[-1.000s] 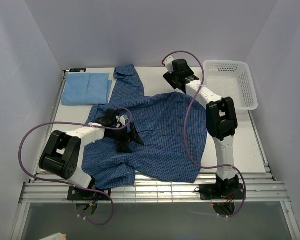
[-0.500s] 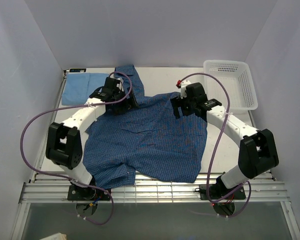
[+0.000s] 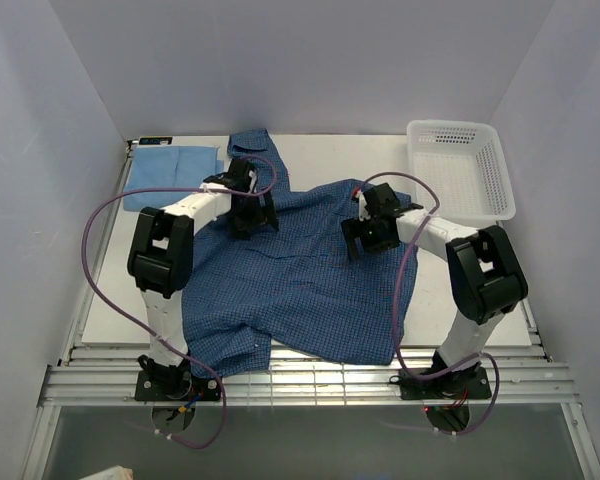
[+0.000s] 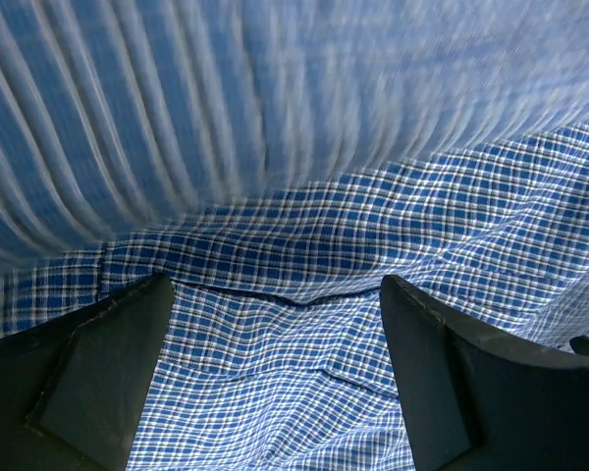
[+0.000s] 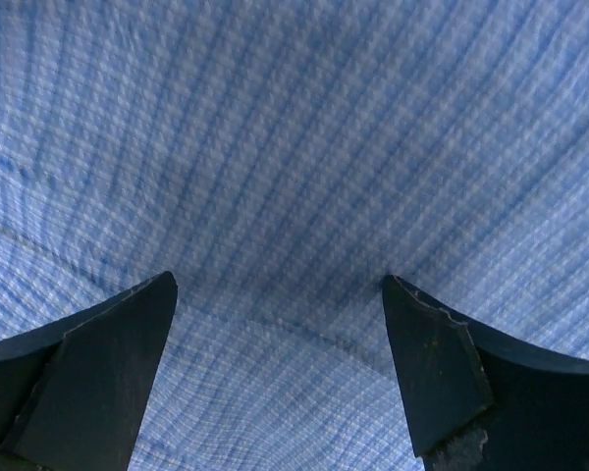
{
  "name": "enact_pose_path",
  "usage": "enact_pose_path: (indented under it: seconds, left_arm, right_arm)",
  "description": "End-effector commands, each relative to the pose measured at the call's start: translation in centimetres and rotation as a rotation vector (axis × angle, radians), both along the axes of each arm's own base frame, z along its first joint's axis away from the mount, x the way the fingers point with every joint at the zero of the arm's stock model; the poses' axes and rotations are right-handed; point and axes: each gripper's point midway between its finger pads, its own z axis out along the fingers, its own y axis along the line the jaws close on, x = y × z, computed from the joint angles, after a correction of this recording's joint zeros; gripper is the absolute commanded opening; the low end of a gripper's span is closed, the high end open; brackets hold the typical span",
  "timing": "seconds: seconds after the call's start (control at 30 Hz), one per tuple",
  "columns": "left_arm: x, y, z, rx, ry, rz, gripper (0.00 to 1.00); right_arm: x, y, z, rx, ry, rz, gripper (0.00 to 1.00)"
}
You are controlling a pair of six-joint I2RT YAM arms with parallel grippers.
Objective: Fold and stack the long sleeve shirts
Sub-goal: Flatten the shirt out
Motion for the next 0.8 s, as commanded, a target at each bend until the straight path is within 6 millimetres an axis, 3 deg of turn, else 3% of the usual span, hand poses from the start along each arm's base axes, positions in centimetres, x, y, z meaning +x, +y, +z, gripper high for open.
enact_pose_path:
  seconds: [0.0, 0.03, 0.07, 0.1, 0.17, 0.2, 0.23, 0.27, 0.3, 0.33, 0.37, 0.43, 0.57, 0.67, 0.77]
  left_arm:
    - [3.6, -0.2, -1.0, -0.009, -0.040, 0.007, 0.98]
    - [4.0, -0.3, -2.3, -0.010, -0.017, 0.010, 0.98]
    - [5.5, -0.7, -1.6, -0.033, -0.044, 0.007, 0.98]
    - [5.3, -0.5, -2.5, -0.026, -0.024, 0.007, 0.98]
    - [7.2, -0.9, -3.3, -0.037, -0.033, 0.001, 0.98]
    - [8.0, -0.8, -3.5, -0.045, -0.038, 0.005, 0.98]
    - [9.6, -1.4, -2.5, -0.081, -0.071, -0.003, 0.98]
    - [10.1, -1.6, -3.9, -0.090, -0.050, -0.006, 0.98]
    - [11.0, -1.5, -4.0, -0.106, -0.057, -0.001, 0.98]
    - [12.9, -2.1, -2.7, -0.132, -0.105, -0.007, 0.98]
    - [13.3, -2.2, -4.1, -0.132, -0.091, -0.008, 0.98]
    - [14.7, -2.6, -4.2, -0.154, -0.114, -0.018, 0.98]
    - [17.7, -4.2, -3.5, -0.216, -0.185, -0.065, 0.98]
    - [18.4, -4.4, -3.6, -0.224, -0.211, -0.093, 0.98]
    - [18.6, -5.3, -0.9, -0.270, -0.262, -0.148, 0.98]
  right_arm:
    - [3.5, -1.3, -0.9, -0.010, -0.005, -0.040, 0.91]
    - [4.4, -2.2, -1.1, -0.021, -0.008, -0.055, 0.91]
    - [5.7, -2.5, -1.6, -0.033, -0.002, -0.067, 0.91]
    - [6.6, -2.9, -1.9, -0.036, -0.004, -0.075, 0.92]
    - [8.7, -4.8, -3.1, -0.126, -0.016, -0.077, 0.93]
    - [10.9, -4.8, -2.0, -0.152, -0.068, -0.074, 0.93]
    - [12.2, -5.3, -1.7, -0.180, -0.091, -0.072, 0.92]
    - [13.2, -5.9, -2.6, -0.221, -0.088, -0.063, 0.93]
    - [15.5, -5.6, -1.1, -0.213, -0.132, -0.065, 0.93]
    - [16.6, -6.0, -0.9, -0.216, -0.145, -0.068, 0.93]
    - [17.4, -6.2, -1.7, -0.231, -0.141, -0.056, 0.92]
    - [19.8, -6.2, -1.3, -0.236, -0.179, -0.052, 0.93]
    - [23.3, -6.3, -1.0, -0.274, -0.245, -0.044, 0.92]
    - [25.4, -6.9, -0.2, -0.313, -0.289, -0.057, 0.92]
    - [26.2, -6.6, 1.8, -0.297, -0.327, -0.028, 0.92]
